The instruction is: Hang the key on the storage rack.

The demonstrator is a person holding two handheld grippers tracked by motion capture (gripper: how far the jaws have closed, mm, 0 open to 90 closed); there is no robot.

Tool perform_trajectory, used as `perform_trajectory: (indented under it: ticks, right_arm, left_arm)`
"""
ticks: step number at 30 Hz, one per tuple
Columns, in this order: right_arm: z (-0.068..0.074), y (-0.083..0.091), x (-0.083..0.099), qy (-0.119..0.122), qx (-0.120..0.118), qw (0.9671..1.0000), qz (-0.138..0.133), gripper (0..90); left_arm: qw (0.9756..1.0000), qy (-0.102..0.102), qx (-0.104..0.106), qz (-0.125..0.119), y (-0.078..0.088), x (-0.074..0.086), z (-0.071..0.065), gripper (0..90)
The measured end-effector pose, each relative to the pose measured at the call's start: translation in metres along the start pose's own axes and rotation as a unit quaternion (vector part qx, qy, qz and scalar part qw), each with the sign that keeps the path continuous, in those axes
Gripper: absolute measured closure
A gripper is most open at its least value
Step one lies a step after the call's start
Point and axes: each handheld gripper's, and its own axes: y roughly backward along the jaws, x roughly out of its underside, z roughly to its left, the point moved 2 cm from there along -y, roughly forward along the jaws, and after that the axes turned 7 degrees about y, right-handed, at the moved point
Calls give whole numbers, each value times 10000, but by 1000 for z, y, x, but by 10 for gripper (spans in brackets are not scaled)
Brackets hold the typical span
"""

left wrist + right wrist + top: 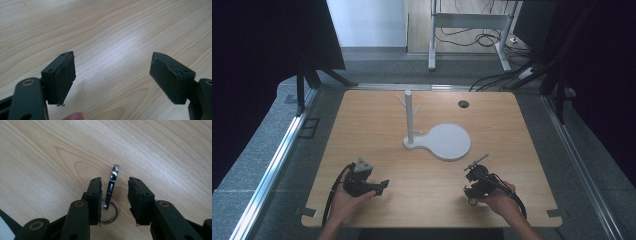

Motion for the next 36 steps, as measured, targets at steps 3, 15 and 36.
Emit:
perform_trajectory:
  ticks: [3,15,36]
  right_arm:
    - [0,-1,0,-1,11,10000,12,649]
    - [3,-10,-3,52,95,9998,181,738]
    - [2,-11,1,63,150,9995,261,838]
  left_arm:
    - [10000,-12,-2,6,-1,0,0,212]
    - [10000,21,-50,48,-3,2,4,212]
    - [9998,-48,-113,125,-6,4,4,207]
